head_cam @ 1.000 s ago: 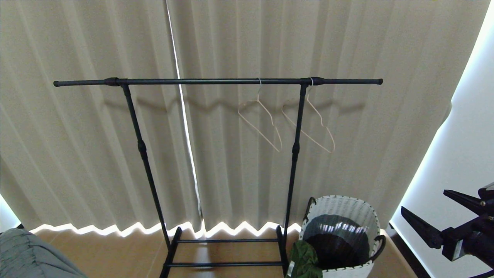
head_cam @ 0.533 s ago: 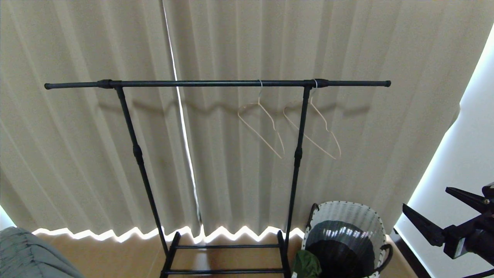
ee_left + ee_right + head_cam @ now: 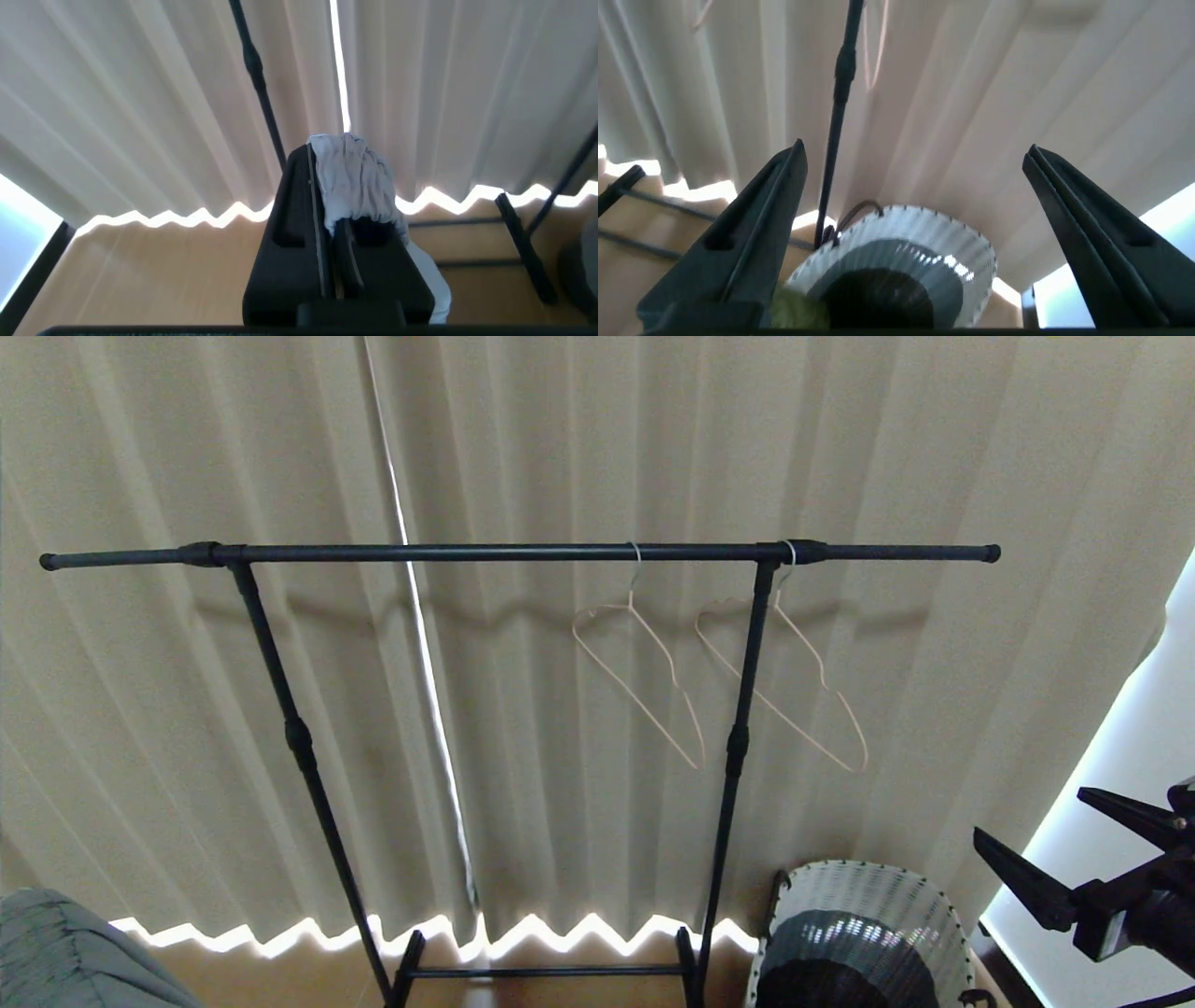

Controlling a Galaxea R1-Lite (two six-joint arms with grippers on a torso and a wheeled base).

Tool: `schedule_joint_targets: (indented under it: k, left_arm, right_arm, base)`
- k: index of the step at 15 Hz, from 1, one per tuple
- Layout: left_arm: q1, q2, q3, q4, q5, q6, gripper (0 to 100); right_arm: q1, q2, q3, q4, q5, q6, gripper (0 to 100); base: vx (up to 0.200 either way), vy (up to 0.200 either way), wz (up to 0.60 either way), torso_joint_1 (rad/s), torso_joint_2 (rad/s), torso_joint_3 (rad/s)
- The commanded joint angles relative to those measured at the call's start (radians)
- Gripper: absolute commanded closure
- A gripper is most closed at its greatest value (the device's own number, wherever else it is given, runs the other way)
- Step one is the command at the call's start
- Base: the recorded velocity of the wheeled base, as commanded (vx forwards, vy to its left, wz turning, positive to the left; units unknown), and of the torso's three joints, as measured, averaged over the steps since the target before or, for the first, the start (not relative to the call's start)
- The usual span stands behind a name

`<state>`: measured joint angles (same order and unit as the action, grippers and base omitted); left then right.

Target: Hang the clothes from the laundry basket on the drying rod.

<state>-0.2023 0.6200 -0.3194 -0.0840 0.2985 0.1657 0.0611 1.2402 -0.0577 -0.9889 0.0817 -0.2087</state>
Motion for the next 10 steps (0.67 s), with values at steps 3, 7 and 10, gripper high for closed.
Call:
schedule_joint_targets:
  k: [3, 7, 10]
  left_arm:
    - [0.000, 0.004, 0.000, 0.000, 0.001, 0.000, 100]
    - [0.000, 0.004, 0.002, -0.003, 0.001, 0.001, 100]
    - [-0.002, 0.001, 0.002, -0.005, 0.001, 0.003, 100]
  right_arm:
    - [0.000, 0.001, -0.001, 0.000, 0.001, 0.000, 0]
    - [0.000, 0.005, -0.001, 0.001, 0.003, 0.000, 0]
    - [0.000, 0.007, -0.007, 0.001, 0.003, 0.000, 0]
  base:
    - [0.200, 0.000, 0.00, 0.004, 0.00, 0.001]
    - [0.200, 0.000, 0.00, 0.004, 0.00, 0.001]
    - [0.000, 0.000, 0.00, 0.000, 0.00, 0.000]
